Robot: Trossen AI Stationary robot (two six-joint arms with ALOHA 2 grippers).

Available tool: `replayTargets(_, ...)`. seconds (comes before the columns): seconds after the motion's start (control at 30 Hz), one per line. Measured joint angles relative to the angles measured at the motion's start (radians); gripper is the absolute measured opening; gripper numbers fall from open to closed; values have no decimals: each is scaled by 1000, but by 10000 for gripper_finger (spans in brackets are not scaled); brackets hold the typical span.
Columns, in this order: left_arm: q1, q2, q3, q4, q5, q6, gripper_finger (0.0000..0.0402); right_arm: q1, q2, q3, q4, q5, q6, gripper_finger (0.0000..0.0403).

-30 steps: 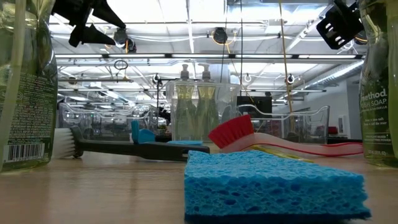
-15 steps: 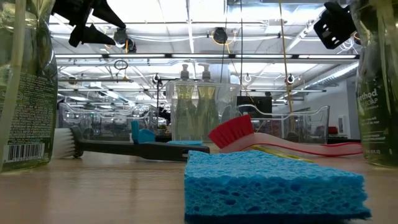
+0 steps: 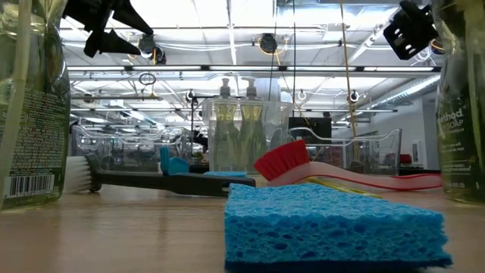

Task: Pick & Place Kitchen Sink Supplies
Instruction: Put the yellow dish soap into the white bin

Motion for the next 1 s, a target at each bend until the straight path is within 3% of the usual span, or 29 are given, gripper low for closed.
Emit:
replayTargets(0.53, 0, 0, 0, -1, 0, 4, 306, 0, 4, 0, -38, 7, -80, 310)
replayTargets(1.0, 0, 0, 0, -2, 0, 7, 306, 0, 32, 0, -33, 5, -108, 212)
